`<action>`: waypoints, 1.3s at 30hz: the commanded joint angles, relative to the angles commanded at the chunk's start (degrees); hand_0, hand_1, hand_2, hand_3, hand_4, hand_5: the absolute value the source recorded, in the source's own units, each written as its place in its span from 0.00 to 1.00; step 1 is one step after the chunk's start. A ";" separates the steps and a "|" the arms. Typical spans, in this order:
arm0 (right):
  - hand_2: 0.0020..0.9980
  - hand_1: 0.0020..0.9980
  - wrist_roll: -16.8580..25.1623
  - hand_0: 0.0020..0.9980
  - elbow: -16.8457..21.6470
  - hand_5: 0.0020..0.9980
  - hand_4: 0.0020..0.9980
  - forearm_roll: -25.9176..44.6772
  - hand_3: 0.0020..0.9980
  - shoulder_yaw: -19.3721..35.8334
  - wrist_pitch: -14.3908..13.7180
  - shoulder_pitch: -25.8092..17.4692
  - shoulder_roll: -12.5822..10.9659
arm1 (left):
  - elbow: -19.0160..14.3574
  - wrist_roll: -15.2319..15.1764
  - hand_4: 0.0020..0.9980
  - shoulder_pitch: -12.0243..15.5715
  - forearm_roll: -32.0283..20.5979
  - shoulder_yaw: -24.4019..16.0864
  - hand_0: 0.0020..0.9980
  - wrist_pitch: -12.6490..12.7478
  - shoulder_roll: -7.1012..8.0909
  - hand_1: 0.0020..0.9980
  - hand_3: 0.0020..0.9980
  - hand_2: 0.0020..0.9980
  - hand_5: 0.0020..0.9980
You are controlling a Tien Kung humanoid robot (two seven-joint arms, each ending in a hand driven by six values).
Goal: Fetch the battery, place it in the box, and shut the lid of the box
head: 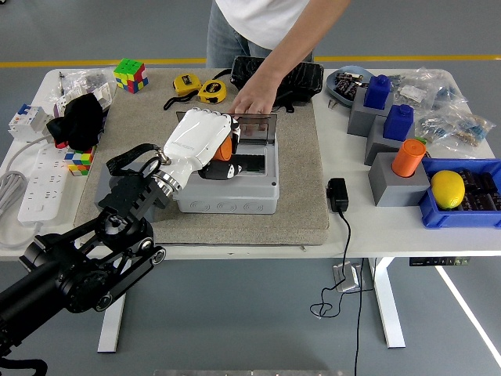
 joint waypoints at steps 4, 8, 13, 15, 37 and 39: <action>0.87 0.92 -0.19 1.00 0.00 1.00 1.00 -0.42 0.90 0.33 0.08 -0.04 0.00 | -0.06 -0.13 0.63 0.09 0.00 -0.84 0.06 0.28 -1.11 0.01 0.05 0.06 0.07; 0.87 0.92 -0.13 1.00 0.00 1.00 1.00 -0.19 0.90 0.07 0.06 0.07 -0.06 | -0.02 -0.40 0.65 -0.05 0.00 -0.47 0.07 0.87 -2.43 0.02 0.05 0.06 0.08; 0.87 0.92 -0.03 1.00 0.00 1.00 1.00 -0.14 0.90 -0.16 0.01 0.21 0.04 | 1.51 -1.25 0.65 0.08 0.00 0.46 0.07 1.90 -4.85 0.02 0.05 0.06 0.08; 0.87 0.92 -0.03 1.00 0.00 1.00 1.00 -0.17 0.90 -0.23 0.02 0.23 0.07 | 2.83 -1.98 0.68 -0.36 -1.70 1.87 0.07 2.42 -4.76 0.02 0.06 0.07 0.10; 0.87 0.92 -0.28 1.00 0.00 1.00 1.00 -0.73 0.90 -0.40 -0.05 0.29 -0.12 | 11.51 -4.38 0.70 -4.90 -8.26 5.21 0.07 4.22 -8.23 0.03 0.07 0.08 0.16; 0.87 0.92 -0.29 1.00 0.00 1.00 1.00 -0.72 0.90 -0.44 -0.05 0.23 -0.13 | 12.85 -5.00 0.70 -4.90 -8.59 5.29 0.08 4.52 -8.23 0.03 0.07 0.08 0.17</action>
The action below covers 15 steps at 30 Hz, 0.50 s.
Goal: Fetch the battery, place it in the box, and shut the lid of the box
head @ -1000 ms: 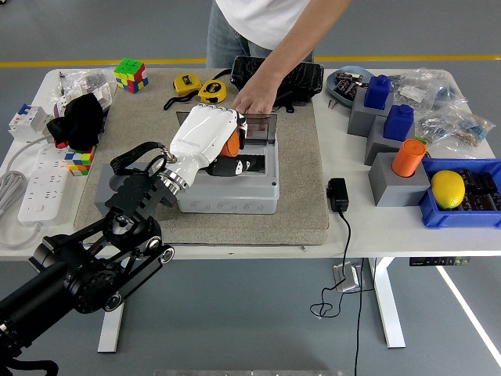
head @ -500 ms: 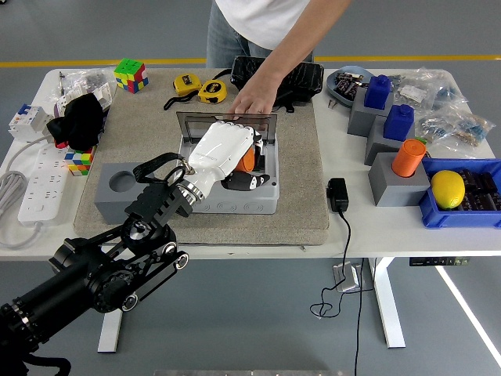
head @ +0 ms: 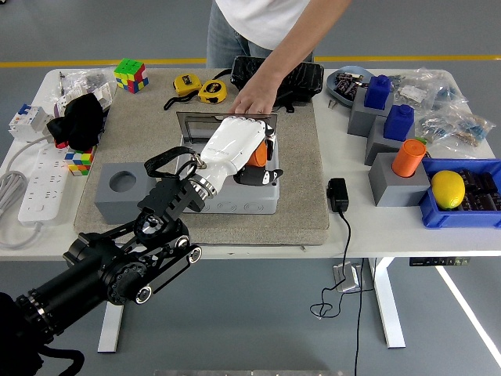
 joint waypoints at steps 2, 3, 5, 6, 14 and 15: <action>0.87 0.92 0.03 1.00 0.00 1.00 1.00 0.18 0.90 -0.21 -0.01 -0.08 -0.03 | 1.44 -0.70 0.70 -0.17 0.16 0.17 0.08 0.25 0.00 0.03 0.07 0.08 0.17; 0.87 0.92 0.03 1.00 0.00 1.00 1.00 0.17 0.90 -0.21 -0.01 -0.09 -0.04 | 1.75 -0.83 0.70 -0.23 0.17 0.15 0.08 0.30 0.00 0.03 0.07 0.08 0.17; 0.87 0.92 -0.03 1.00 0.00 1.00 1.00 0.11 0.90 -0.21 -0.01 -0.11 -0.09 | 2.40 -1.13 0.70 -0.35 0.04 -0.23 0.08 0.51 0.00 0.03 0.07 0.08 0.18; 0.87 0.92 -0.03 1.00 0.00 1.00 1.00 0.16 0.90 -0.31 0.01 -0.13 -0.12 | 2.51 -1.20 0.70 -0.37 0.04 -0.36 0.08 0.54 0.00 0.03 0.07 0.08 0.18; 0.87 0.92 -0.13 1.00 0.00 1.00 1.00 0.18 0.90 -0.34 -0.08 -0.14 -0.23 | 1.69 -1.43 0.69 -0.13 -0.43 0.37 0.08 0.70 0.00 0.03 0.07 0.08 0.20; 0.87 0.92 -0.13 1.00 0.00 1.00 1.00 0.31 0.90 -0.50 -0.09 -0.20 -0.23 | 1.60 -1.71 0.69 0.01 -0.91 0.58 0.08 0.57 0.00 0.03 0.07 0.08 0.20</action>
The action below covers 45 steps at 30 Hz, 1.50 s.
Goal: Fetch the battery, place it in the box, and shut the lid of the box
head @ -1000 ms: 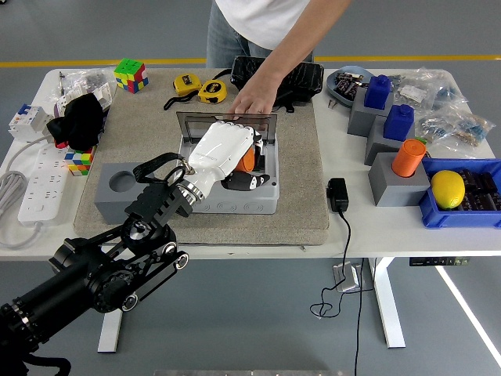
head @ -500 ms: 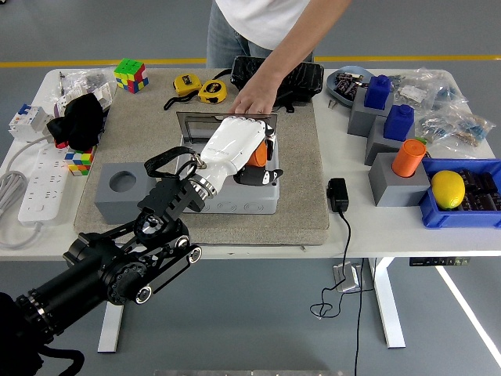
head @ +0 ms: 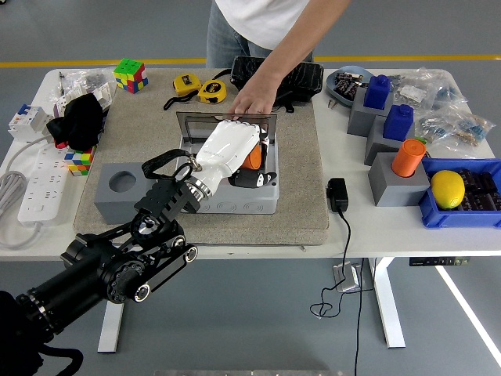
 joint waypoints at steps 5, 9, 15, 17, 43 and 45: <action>0.86 0.92 -0.18 1.00 0.00 1.00 1.00 -0.30 0.90 0.34 -0.01 -0.02 0.03 | -0.26 -0.98 0.70 0.33 -1.57 0.39 0.11 -0.90 0.00 0.07 0.13 0.11 0.25; 0.85 0.92 -0.08 1.00 0.00 1.00 1.00 0.14 0.90 -0.07 -0.02 0.12 0.01 | -0.11 -1.47 0.70 0.18 -1.83 -0.24 0.12 -1.01 0.00 0.08 0.14 0.12 0.29; 0.85 0.92 -0.14 1.00 0.00 1.00 1.00 0.01 0.90 0.07 0.01 0.04 0.04 | -0.34 -1.64 0.70 -0.07 -1.65 -0.70 0.12 -0.93 0.00 0.08 0.14 0.12 0.31; 0.85 0.92 -0.15 1.00 0.00 1.00 1.00 0.01 0.90 0.09 0.00 0.03 0.02 | -0.36 -1.64 0.70 -0.04 -1.59 -0.62 0.12 -0.97 0.00 0.08 0.14 0.12 0.31; 0.85 0.92 -0.20 1.00 0.00 1.00 1.00 0.46 0.90 -0.20 0.16 0.04 0.07 | 0.97 -2.87 0.88 0.19 -1.72 -0.47 0.30 -2.22 0.00 0.38 0.24 0.28 0.54; 0.85 0.92 -0.17 1.00 0.00 1.00 1.00 0.42 0.90 -0.17 0.14 0.01 0.08 | 1.07 -3.29 0.92 0.26 -2.19 -0.58 0.48 -2.24 0.00 0.59 0.32 0.39 0.60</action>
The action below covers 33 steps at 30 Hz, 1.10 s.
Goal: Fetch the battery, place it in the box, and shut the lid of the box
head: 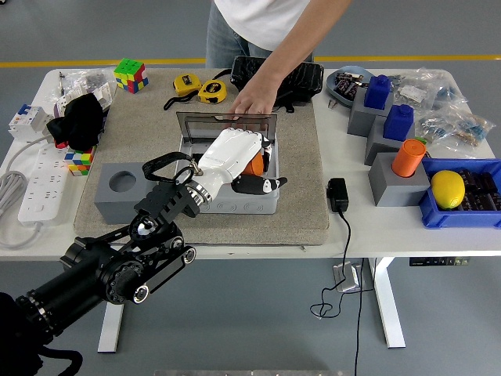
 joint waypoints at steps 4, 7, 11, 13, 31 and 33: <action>0.85 0.92 0.02 1.00 0.00 1.00 1.00 0.04 0.90 -0.03 0.02 0.01 0.00 | 0.00 0.30 0.92 0.07 0.30 -0.08 0.48 0.16 0.00 0.59 0.32 0.39 0.60; 0.85 0.92 0.00 1.00 0.00 1.00 1.00 0.06 0.90 -0.04 0.09 0.01 0.02 | -0.13 0.61 0.94 0.06 0.87 -0.27 0.67 0.54 0.00 0.72 0.36 0.49 0.67; 0.84 0.92 0.01 1.00 0.00 1.00 1.00 0.28 0.90 -0.22 0.19 0.01 0.02 | -0.55 1.86 0.99 0.08 3.21 -0.99 0.96 1.78 0.00 0.95 0.58 0.74 0.77; 0.84 0.92 0.00 1.00 0.00 1.00 1.00 0.38 0.90 -0.33 0.24 0.00 0.02 | -0.84 2.72 0.99 0.05 4.96 -1.41 0.96 3.00 0.00 0.95 0.58 0.74 0.77; 0.84 0.92 -0.15 1.00 0.00 1.00 1.00 0.35 0.90 -0.33 0.29 -0.25 -0.07 | -4.31 3.49 1.00 0.55 10.92 -3.44 1.00 8.80 0.00 1.00 1.00 1.00 1.00; 0.84 0.92 -0.14 1.00 0.00 1.00 1.00 0.41 0.90 -0.42 0.26 -0.23 -0.09 | -4.32 3.38 1.00 0.56 10.80 -3.72 1.00 8.69 0.00 1.00 1.00 1.00 1.00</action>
